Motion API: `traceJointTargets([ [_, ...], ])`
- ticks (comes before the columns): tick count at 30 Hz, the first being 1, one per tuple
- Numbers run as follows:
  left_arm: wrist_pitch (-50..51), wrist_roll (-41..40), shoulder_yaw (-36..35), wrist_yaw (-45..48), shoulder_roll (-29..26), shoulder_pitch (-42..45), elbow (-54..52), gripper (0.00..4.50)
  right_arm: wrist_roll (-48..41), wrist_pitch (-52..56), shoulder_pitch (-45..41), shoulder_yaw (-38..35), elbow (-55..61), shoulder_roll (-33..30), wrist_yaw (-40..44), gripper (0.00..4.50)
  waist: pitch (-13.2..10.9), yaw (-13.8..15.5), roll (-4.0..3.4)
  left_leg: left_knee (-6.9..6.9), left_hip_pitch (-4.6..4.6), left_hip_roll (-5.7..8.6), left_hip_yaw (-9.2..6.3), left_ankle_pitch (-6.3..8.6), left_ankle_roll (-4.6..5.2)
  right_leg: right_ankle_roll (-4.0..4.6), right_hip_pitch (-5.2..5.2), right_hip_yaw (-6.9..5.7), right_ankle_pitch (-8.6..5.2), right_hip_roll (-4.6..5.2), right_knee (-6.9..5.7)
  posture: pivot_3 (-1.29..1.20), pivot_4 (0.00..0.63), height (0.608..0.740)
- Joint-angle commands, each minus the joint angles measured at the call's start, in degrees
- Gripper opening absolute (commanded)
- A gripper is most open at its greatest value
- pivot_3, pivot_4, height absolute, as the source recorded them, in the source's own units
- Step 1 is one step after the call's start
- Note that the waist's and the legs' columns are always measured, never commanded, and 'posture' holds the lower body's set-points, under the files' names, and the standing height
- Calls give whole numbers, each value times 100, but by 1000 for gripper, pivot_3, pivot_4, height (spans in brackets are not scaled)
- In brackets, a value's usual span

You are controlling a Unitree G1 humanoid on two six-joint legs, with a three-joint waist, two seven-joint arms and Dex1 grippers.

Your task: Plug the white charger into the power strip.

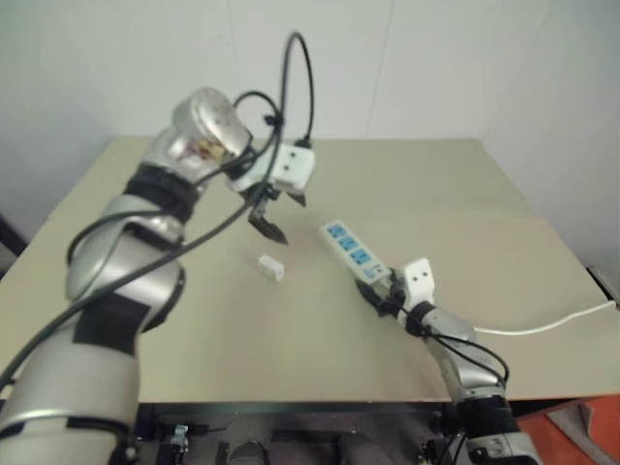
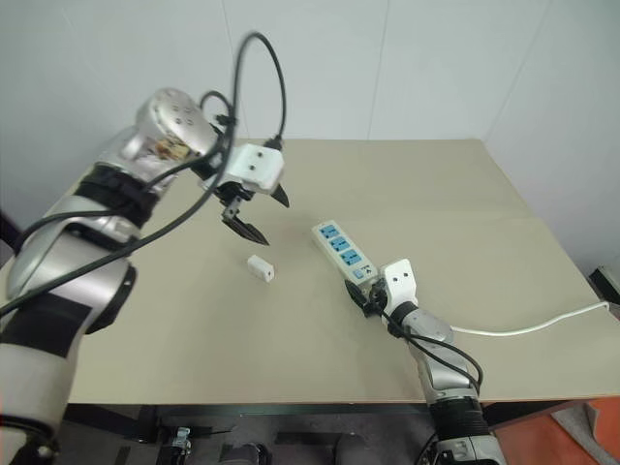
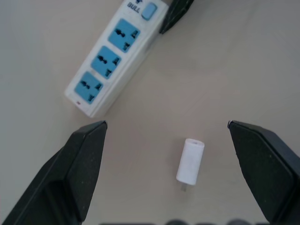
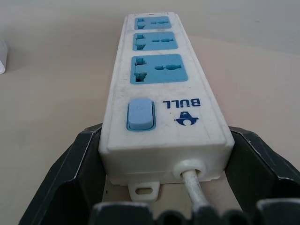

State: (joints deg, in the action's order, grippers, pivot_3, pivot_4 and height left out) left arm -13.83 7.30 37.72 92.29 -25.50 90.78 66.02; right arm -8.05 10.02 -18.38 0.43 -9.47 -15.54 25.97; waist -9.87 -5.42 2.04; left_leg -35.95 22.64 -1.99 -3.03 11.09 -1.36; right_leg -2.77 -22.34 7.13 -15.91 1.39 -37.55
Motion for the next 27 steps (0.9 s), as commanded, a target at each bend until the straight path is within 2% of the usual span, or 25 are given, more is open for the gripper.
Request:
traceJointTargets([
  [1, -424, 474, 28, 21, 255, 279, 664, 4500, 122, 119, 240, 37, -132, -123, 17, 3420, 0, 2, 0, -1, 5, 1, -1, 0, 0, -1, -2, 0, 0, 1, 0, 0, 150, 740],
  [8, -848, 1499, 115, -618, 705, 126, 1086, 4500, 164, 178, 405, 87, 51, -62, -154, 3420, -1, 72, 1, -8, 30, 7, -7, 0, 0, -7, -9, -6, -1, 8, 11, 0, 150, 740],
  [15, -957, 2263, 198, -1402, 861, -69, 1225, 4500, 146, 221, 510, 151, 225, 44, -308, 3420, -1, 122, 1, -5, 24, 6, -8, 0, 0, -9, -9, -5, -1, 6, 6, 0, 150, 740],
  [21, -904, 2392, -7, -1206, 999, -201, 1301, 4500, 161, 272, 630, 163, 290, 74, -362, 3420, -1, 134, 2, -5, 28, 7, -8, 0, 0, -9, -9, -7, -1, 6, 10, 0, 150, 740],
  [27, -897, 2735, 83, -1528, 1069, -332, 1333, 4500, 148, 308, 701, 132, 387, 99, -447, 3420, -1, 136, 1, -4, 27, 6, -9, 0, 0, -10, -9, -7, -1, 6, 9, 0, 150, 740],
])
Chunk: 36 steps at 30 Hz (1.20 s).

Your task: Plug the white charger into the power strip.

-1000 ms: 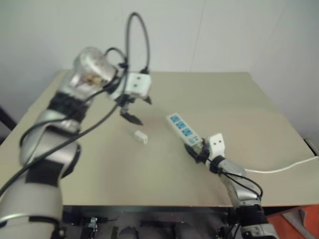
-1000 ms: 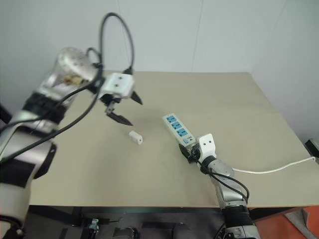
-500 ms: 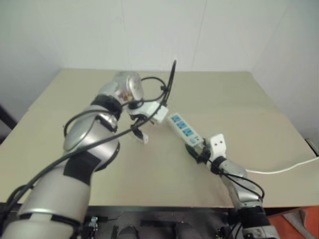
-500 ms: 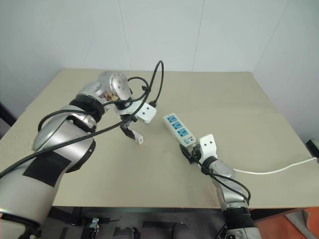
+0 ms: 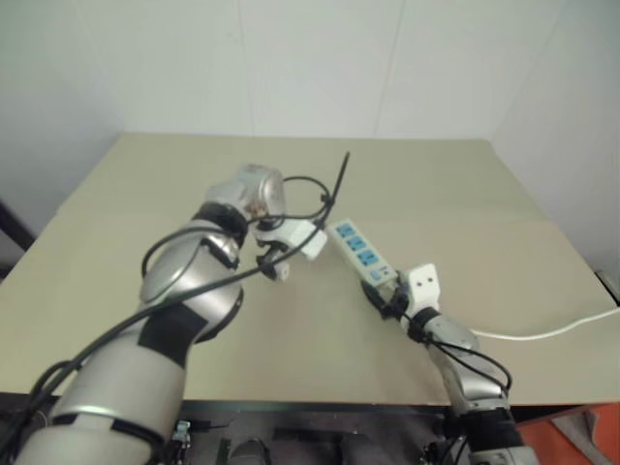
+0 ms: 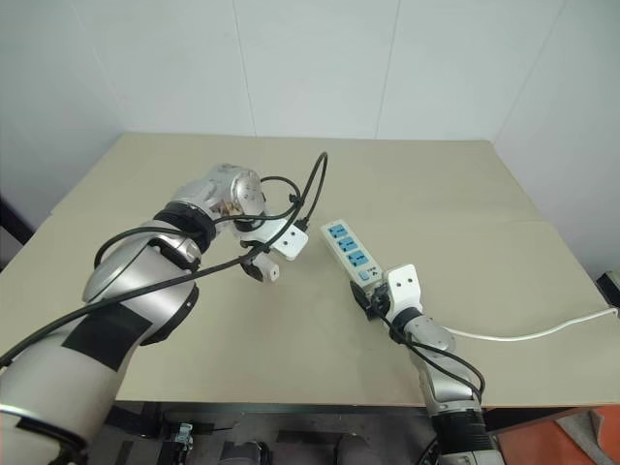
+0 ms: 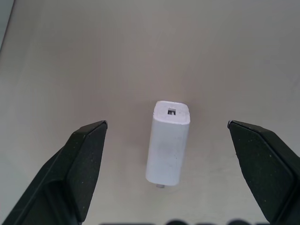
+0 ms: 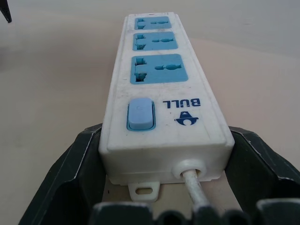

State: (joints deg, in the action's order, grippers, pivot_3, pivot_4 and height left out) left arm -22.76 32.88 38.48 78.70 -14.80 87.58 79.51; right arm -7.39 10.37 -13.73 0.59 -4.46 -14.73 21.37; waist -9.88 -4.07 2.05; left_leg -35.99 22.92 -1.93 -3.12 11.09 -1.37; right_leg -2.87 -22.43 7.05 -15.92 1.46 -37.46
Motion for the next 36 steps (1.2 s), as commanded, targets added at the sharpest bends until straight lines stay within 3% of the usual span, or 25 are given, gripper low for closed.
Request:
traceJointTargets([
  [1, -7, 259, 39, -250, 14, -38, -11, 4500, 78, 280, 253, 118, -94, 22, 0, 3420, 0, 4, 0, 0, -1, 0, 0, 0, 0, 0, 0, 0, 0, 0, -1, 0, 150, 740],
  [19, 186, 587, -75, -491, 280, -267, 44, 4500, -3, 461, 493, 64, 226, 166, -252, 3420, 0, 12, 0, -1, -1, 1, -1, 0, 0, -1, 2, -1, -1, 1, -4, 0, 150, 740],
  [23, 211, 540, -146, -437, 300, -297, 41, 3646, 12, 481, 513, 37, 256, 168, -275, 3420, 0, 13, 0, -1, 0, 1, -2, 0, 0, -1, 1, -2, 0, 0, -4, 0, 150, 740],
  [31, 169, 854, 26, -806, 338, -392, 49, 1037, 52, 463, 460, 25, 197, 152, -279, 3420, 1, 13, 1, -1, -2, 1, -2, 0, 0, -1, 2, -2, 0, 0, -6, 0, 150, 740],
  [36, 103, 967, 66, -902, 312, -385, 50, 1010, 60, 448, 433, 15, 169, 152, -288, 3420, 2, 13, 1, -2, -9, 1, -2, 0, 0, -1, 7, -2, -1, 0, -12, 0, 150, 740],
])
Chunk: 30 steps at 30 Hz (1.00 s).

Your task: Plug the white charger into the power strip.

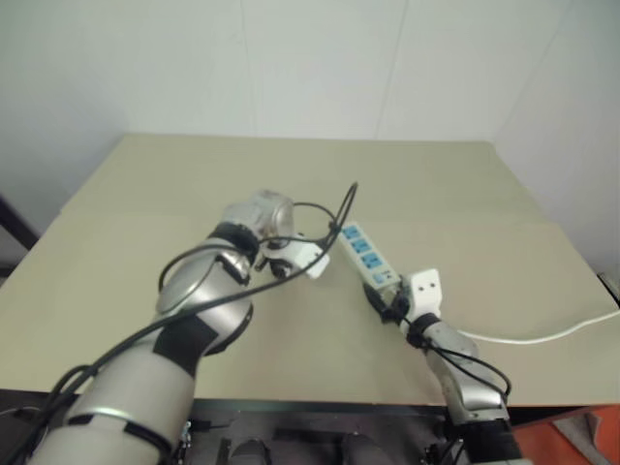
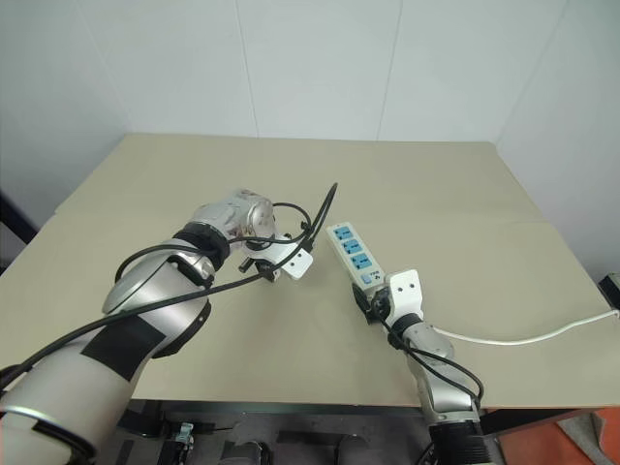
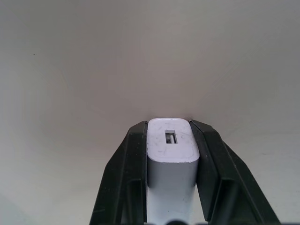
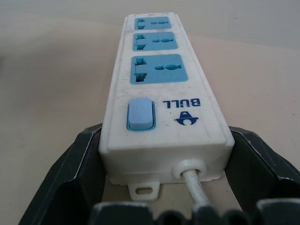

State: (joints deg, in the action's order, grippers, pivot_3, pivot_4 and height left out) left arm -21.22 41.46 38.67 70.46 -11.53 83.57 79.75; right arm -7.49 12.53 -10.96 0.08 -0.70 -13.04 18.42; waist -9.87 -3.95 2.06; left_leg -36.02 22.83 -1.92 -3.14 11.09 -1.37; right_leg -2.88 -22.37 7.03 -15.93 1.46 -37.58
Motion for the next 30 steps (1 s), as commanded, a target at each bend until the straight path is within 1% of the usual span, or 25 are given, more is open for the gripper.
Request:
traceJointTargets([
  [1, -105, 136, 54, -141, -29, 37, 19, 1010, 75, 231, 154, 68, -209, -21, 7, 3420, 0, 0, 0, 0, 0, 0, 0, 0, 0, 0, 0, 0, 0, 0, -1, 0, 150, 740],
  [4, -234, 80, -54, -228, -48, 158, -10, 1010, 90, 219, 136, 83, -225, -58, 49, 3420, 0, 1, 0, -1, 0, 0, 1, 0, 0, 0, 0, 0, 0, 1, 0, 0, 150, 740],
  [6, -345, -130, -282, -124, -84, 295, -40, 1010, 97, 207, 122, 95, -229, -96, 96, 3420, 0, 2, 0, -1, 1, 0, 0, 0, 0, 0, 0, 0, 0, 1, 0, 0, 150, 740],
  [8, -479, -493, -663, 89, -168, 468, -88, 1010, 83, 179, 107, 120, -224, -180, 220, 3420, 0, 5, 0, -2, 3, 0, 0, 0, 0, 0, 0, 0, 0, 1, 1, 0, 150, 740],
  [11, -619, -1295, -1472, 677, -423, 736, -180, 1010, 45, 102, 67, 186, -238, -406, 568, 3420, 0, 3, 0, -3, 9, 1, 1, 0, 0, 0, -4, -1, 0, 2, 5, 0, 150, 740],
  [13, -562, -2019, -2172, 1294, -605, 861, -241, 1010, -156, 124, 1, 153, -247, -545, 935, 3420, 0, -4, 0, 0, 10, 0, 2, 0, 0, 0, -6, -1, 0, 2, 8, 0, 150, 740],
  [15, -253, -2846, -2969, 1928, -793, 941, -307, 1010, -421, 153, -90, 195, -219, -793, 1581, 3420, 0, -17, -1, 5, 7, 0, 3, 0, 0, 0, -5, 0, 0, 2, 9, 0, 150, 740],
  [16, -79, -3234, -3301, 2099, -898, 942, -343, 1010, -479, 83, -151, 286, -226, -970, 1961, 3420, 0, -24, -1, 6, 6, -1, 3, 0, 0, -1, -5, -1, -1, 2, 9, 0, 150, 740],
  [19, 246, -4095, -3803, 2204, -1137, 720, -519, 1010, -581, -179, -398, 550, -365, -1364, 2952, 3420, -1, -66, -2, 3, 2, -2, 3, 0, 0, -1, -4, -1, -1, 1, 3, 0, 150, 740],
  [20, 433, -4405, -3841, 2204, -1194, 548, -630, 1010, -572, -313, -530, 664, -458, -1458, 3284, 3420, -1, -94, -3, 0, 1, -2, 1, 0, 0, -2, -4, -1, -1, 0, -3, 0, 150, 740],
  [22, 852, -5191, -3681, 2204, -1343, -25, -1102, 1010, -581, -549, -867, 909, -672, -1548, 3943, 3420, 0, -156, -5, -4, -11, -2, 1, 0, 0, -2, 3, 0, -1, 0, -14, 0, 150, 740],
  [24, 1743, -6428, -3196, 2204, -1642, -870, -2129, 1010, -646, -570, -1252, 1158, -938, -1524, 4579, 3420, 0, -226, -8, -6, -35, -3, 7, 0, 0, -3, 14, 9, -2, 0, -32, 0, 150, 740],
  [26, 2350, -7463, -2697, 2204, -2013, -1689, -3216, 1010, -640, -690, -1555, 1366, -1235, -1443, 5067, 3420, -5, -315, -13, -9, -39, -9, 3, -1, -1, -2, 12, 10, -1, -5, -48, 0, 150, 740],
  [28, 2613, -8000, -2366, 2204, -2302, -2316, -3907, 1010, -572, -917, -1836, 1535, -1619, -1291, 5428, 3420, -11, -337, -11, -12, -34, -18, -4, -1, -1, 1, 9, 4, 1, -12, -51, 0, 150, 740],
  [30, 2646, -8186, -2137, 2204, -2478, -2700, -4245, 1010, -383, -1214, -2110, 1668, -2092, -1123, 5593, 3420, -13, -308, -11, -16, -29, -21, -11, -1, -1, 5, 4, -2, 3, -14, -52, 0, 150, 740],
])
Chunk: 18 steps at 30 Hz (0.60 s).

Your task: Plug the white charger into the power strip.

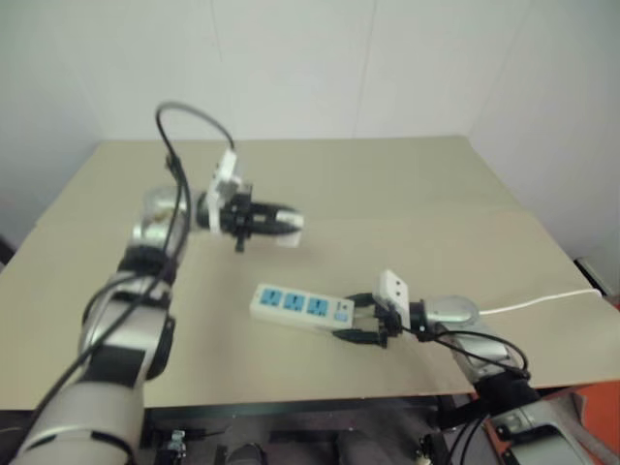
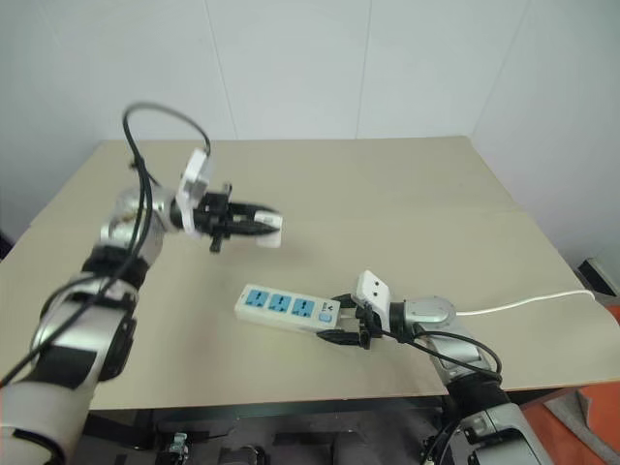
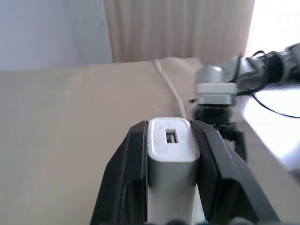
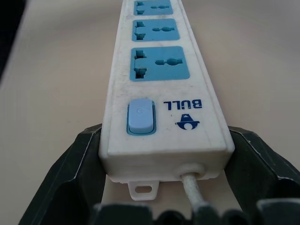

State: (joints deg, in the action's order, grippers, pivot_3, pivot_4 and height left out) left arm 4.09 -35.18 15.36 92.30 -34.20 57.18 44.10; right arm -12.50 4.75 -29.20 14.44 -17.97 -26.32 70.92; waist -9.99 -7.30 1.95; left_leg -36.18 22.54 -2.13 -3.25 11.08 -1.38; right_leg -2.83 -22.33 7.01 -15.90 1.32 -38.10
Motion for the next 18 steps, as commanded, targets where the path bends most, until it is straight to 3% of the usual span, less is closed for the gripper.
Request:
traceJointTargets([
  [1, 162, -478, 283, 20, -239, -177, -744, 1010, 277, -608, -432, 312, -623, 298, 312, 3420, 0, 44, 0, -1, 2, 2, -3, 0, 0, 20, 1, -5, 12, 2, 0, 0, 150, 740],
  [9, 257, -634, 497, 20, -247, -576, -1044, 1010, 659, -1287, -829, 390, -1544, 691, 290, 3420, 0, 102, -1, -8, -6, 6, -1, 0, 0, 18, 9, -6, 10, 4, 3, 0, 150, 740],
  [18, 237, -728, 559, 20, -48, -887, -707, 1010, 732, -1309, -931, 197, -2262, 742, 201, 3420, 5, 89, -3, -6, -26, 5, 0, 0, 0, 14, 21, -1, 8, -1, 1, 0, 150, 740],
])
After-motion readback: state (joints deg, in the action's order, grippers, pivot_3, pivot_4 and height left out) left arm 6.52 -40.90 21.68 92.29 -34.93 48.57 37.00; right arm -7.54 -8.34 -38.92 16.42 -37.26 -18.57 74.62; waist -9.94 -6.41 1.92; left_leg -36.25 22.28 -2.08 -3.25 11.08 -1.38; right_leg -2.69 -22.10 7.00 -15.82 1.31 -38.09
